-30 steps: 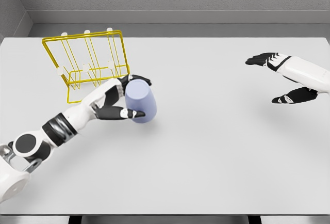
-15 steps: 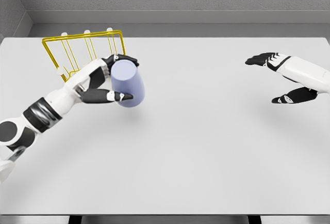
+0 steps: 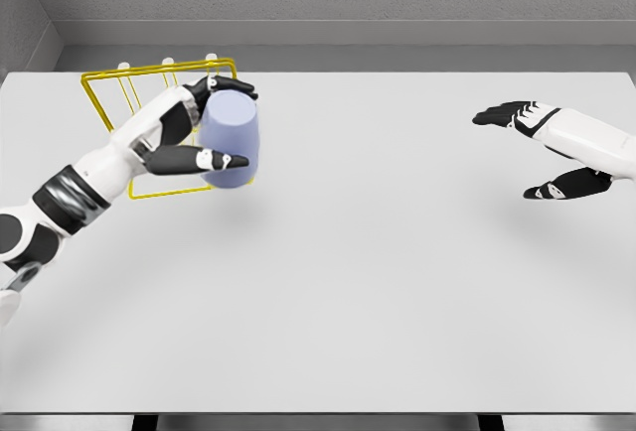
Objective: Place the cup on the cup holder with both arms
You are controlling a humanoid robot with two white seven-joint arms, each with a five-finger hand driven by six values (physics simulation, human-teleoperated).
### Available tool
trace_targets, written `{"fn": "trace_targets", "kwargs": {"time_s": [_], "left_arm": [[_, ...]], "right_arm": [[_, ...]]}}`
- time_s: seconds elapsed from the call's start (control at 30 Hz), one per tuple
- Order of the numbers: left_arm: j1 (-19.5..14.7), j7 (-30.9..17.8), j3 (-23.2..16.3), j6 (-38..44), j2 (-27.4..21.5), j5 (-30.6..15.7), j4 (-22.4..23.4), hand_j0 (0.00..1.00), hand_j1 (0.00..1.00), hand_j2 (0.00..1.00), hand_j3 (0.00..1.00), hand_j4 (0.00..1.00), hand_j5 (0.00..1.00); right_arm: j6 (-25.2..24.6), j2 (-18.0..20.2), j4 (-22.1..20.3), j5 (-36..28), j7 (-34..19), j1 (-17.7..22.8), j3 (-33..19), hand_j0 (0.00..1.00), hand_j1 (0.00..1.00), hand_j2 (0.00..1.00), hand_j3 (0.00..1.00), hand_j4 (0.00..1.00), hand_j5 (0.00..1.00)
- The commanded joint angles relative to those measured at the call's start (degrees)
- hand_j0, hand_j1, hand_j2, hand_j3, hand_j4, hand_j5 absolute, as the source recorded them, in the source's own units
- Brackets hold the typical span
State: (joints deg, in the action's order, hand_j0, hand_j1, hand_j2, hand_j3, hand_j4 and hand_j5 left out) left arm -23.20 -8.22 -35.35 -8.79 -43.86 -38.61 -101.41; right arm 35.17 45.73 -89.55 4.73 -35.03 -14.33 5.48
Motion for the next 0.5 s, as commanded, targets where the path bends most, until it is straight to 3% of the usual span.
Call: {"fn": "trace_targets", "kwargs": {"time_s": [0.0, 0.47], "left_arm": [[0.0, 0.1, 0.4, 0.0, -0.1, -0.4, 0.1, 0.69, 0.69, 0.69, 0.69, 0.69, 0.69], [-1.6, 0.8, 1.4, 0.0, 0.2, -0.6, 1.7, 0.69, 0.69, 0.69, 0.69, 0.69, 0.69]], "right_arm": [[-0.2, 0.1, 0.0, -0.4, 0.0, 0.0, 0.0, 1.00, 1.00, 1.00, 1.00, 1.00, 1.00], [-0.2, 0.1, 0.0, -0.5, 0.0, 0.1, 0.0, 1.00, 1.00, 1.00, 1.00, 1.00, 1.00]]}}
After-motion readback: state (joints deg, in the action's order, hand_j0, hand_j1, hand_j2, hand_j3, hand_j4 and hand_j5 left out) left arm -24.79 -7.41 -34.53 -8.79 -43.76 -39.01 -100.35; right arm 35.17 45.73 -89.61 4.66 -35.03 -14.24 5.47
